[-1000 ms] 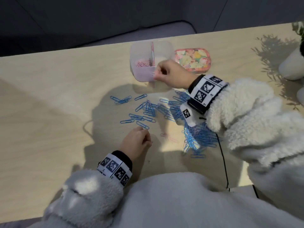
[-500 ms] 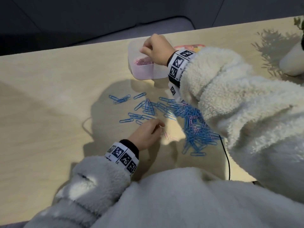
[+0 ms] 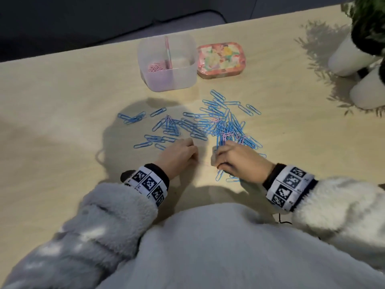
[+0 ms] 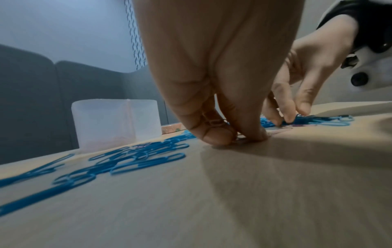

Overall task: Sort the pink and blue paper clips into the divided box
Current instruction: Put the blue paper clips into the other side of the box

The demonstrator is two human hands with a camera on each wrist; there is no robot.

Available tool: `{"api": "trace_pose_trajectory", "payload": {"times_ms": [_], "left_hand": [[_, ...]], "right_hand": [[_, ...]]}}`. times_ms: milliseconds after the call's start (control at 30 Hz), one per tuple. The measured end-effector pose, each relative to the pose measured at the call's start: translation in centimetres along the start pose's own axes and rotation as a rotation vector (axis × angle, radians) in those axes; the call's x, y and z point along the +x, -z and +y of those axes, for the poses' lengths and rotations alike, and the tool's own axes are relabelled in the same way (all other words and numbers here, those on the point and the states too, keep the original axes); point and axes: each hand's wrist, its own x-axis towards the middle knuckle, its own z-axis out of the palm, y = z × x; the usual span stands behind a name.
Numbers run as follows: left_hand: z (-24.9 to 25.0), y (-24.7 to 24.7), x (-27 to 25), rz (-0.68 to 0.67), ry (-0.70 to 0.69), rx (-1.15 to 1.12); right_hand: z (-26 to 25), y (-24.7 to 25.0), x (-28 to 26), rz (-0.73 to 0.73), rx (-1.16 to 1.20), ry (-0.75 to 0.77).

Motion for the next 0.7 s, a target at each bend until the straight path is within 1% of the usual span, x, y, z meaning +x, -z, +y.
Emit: {"api": "trace_pose_trajectory", "payload": {"times_ms": [100, 167, 233, 333, 433, 533, 600, 633, 700], "left_hand": [[0.5, -0.3, -0.1, -0.019, 0.040, 0.055], [0.7, -0.5, -0.1, -0.022, 0.053, 0.069], [0.7, -0.7, -0.2, -0.011, 0.065, 0.068], [0.9, -0.8, -0.2, 0.002, 0.097, 0.063], [1.0, -0.8, -0.2, -0.016, 0.155, 0.050], [1.3, -0.8, 0.0, -0.032, 0.157, 0.089], [1.5, -1.0, -0.1, -0.040, 0.142, 0.131], [1.6, -1.1, -0.2, -0.035, 0.134, 0.145], [1.5, -1.1, -0.5, -0.011, 0.140, 0.099]], "right_hand": [[0.3, -1.3, -0.5, 0.076, -0.175, 0.076], [0.3, -1.4, -0.8, 0.120, -0.224, 0.087], [0.3, -1.4, -1.1, 0.124, -0.232, 0.071], [-0.2, -0.8, -1.3, 0.079, -0.147, -0.002], [-0.7, -0.2, -1.0, -0.068, -0.087, -0.098], [-1.1, -0.2, -0.9, -0.162, -0.076, -0.155], [-1.1, -0.3, -0.9, -0.159, -0.056, -0.153], [-1.1, -0.2, -1.1, -0.123, 0.000, -0.161], [-0.8, 0.3, -1.4, 0.011, 0.206, -0.208]]}}
